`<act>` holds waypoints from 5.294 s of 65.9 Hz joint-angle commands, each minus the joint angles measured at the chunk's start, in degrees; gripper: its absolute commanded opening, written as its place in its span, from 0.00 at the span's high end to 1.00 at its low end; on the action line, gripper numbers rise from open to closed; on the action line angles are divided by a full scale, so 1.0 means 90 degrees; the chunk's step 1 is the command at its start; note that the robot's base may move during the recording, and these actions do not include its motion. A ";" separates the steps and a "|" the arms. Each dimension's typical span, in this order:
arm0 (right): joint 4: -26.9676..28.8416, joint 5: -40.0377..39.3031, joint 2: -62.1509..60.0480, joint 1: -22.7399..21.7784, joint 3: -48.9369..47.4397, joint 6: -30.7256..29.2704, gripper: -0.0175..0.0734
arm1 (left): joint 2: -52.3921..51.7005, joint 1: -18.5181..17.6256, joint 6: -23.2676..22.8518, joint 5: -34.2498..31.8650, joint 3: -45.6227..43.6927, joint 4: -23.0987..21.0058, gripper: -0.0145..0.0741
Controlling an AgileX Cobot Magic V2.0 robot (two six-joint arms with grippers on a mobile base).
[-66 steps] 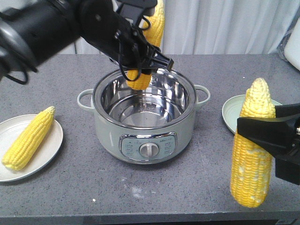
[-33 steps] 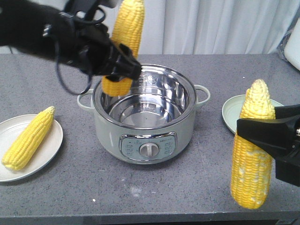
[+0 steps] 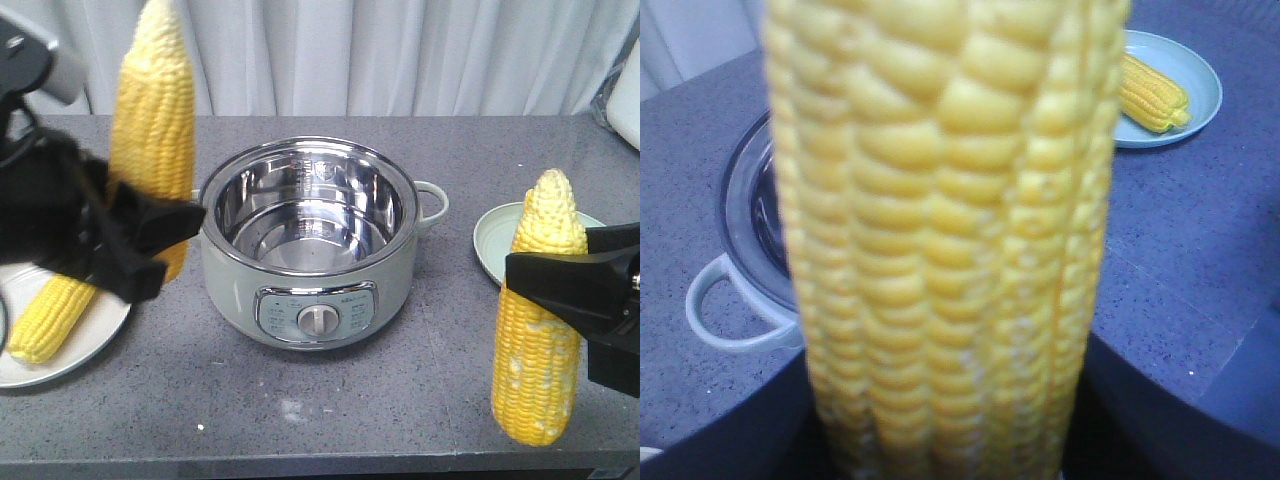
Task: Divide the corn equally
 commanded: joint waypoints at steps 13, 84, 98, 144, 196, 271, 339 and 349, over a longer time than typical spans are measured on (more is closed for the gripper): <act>0.0161 -0.0372 -0.0029 -0.0009 -0.0151 -0.0038 0.59 | -0.0936 -0.0003 0.0008 -0.0718 0.0563 -0.0119 0.50; 0.0161 -0.0357 -0.0029 -0.0009 -0.0151 -0.0038 0.59 | -0.0996 -0.0003 0.0008 -0.0424 0.0581 -0.0126 0.50; 0.0161 -0.0357 -0.0029 -0.0009 -0.0151 -0.0038 0.59 | -0.0996 -0.0003 0.0008 -0.0424 0.0581 -0.0126 0.50; 0.0161 -0.0331 -0.0029 -0.0009 -0.0151 -0.0038 0.59 | -0.0996 -0.0003 0.0008 -0.0424 0.0581 -0.0126 0.50; 0.0161 -0.0331 -0.0029 -0.0009 -0.0151 -0.0038 0.59 | -0.0996 -0.0003 0.0008 -0.0424 0.0581 -0.0126 0.50; 0.0161 -0.0325 -0.0029 -0.0009 -0.0151 -0.0038 0.59 | -0.0996 -0.0003 0.0008 -0.0424 0.0581 -0.0126 0.50; 0.0161 -0.0317 -0.0029 -0.0009 -0.0151 -0.0038 0.59 | -0.0996 -0.0003 0.0008 -0.0424 0.0581 -0.0126 0.50; 0.0161 -0.0317 -0.0029 -0.0009 -0.0151 -0.0038 0.59 | -0.0996 -0.0003 0.0008 -0.0424 0.0581 -0.0126 0.50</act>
